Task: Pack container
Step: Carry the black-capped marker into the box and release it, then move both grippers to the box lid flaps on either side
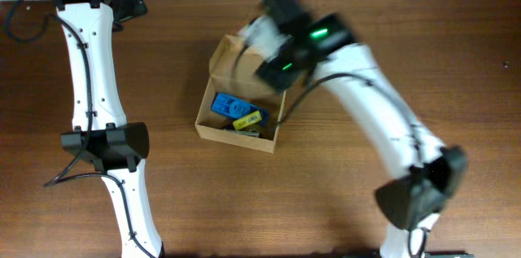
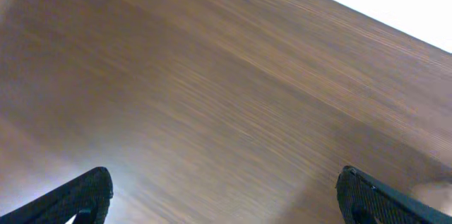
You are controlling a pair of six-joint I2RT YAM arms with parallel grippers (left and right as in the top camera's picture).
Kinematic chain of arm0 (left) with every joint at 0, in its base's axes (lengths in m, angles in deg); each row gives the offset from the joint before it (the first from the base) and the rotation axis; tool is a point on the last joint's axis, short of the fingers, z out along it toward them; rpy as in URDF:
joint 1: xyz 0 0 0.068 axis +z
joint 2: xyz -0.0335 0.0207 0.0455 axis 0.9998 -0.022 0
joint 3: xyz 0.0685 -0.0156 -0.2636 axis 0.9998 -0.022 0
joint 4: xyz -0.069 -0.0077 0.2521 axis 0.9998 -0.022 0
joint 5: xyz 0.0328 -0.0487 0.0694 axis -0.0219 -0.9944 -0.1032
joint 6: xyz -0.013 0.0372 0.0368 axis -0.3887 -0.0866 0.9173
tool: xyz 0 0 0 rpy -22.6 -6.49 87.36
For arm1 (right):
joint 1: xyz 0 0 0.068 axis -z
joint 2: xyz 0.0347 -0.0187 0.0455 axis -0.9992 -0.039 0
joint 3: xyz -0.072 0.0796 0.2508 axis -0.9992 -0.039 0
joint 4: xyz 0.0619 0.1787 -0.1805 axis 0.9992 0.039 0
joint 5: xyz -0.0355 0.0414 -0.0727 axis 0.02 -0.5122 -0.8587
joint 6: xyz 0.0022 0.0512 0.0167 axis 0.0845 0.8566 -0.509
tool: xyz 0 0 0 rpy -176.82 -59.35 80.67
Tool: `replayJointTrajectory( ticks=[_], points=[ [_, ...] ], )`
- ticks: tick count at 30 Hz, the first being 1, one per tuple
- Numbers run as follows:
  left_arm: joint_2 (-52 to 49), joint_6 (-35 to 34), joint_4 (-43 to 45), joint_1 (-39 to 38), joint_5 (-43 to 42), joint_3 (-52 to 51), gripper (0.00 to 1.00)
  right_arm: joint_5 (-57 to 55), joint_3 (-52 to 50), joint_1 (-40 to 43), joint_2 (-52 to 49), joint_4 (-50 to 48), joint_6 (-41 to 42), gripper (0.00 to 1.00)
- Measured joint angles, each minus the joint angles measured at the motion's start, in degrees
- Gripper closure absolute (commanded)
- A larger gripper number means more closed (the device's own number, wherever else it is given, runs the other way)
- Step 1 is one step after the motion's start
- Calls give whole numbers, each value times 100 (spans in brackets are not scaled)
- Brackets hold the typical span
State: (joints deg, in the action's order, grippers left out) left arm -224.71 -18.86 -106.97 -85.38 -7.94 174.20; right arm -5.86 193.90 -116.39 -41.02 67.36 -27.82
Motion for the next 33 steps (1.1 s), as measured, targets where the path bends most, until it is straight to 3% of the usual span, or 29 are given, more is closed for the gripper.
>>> replayJointTrajectory(
  ticks=[3, 8, 18, 24, 33],
  points=[
    [0, 4, -166, 0, -682, 2, 3, 157, 42, 743, 210, 46, 494, 13],
    [15, 424, -570, -46, -1451, -81, 37, 376, 33, 1596, 114, 225, 1139, 14],
    [74, 1108, -616, -466, -1725, -1965, 74, 802, -374, 1884, -509, 605, 2000, 30],
    [74, 1222, -101, -516, -1766, -3187, 74, 1150, -494, 1838, -1069, 612, 2190, 30],
    [74, 1246, -22, -540, -2094, -3950, 68, 1276, -503, 1606, -1427, 575, 2256, 30]
  ],
)
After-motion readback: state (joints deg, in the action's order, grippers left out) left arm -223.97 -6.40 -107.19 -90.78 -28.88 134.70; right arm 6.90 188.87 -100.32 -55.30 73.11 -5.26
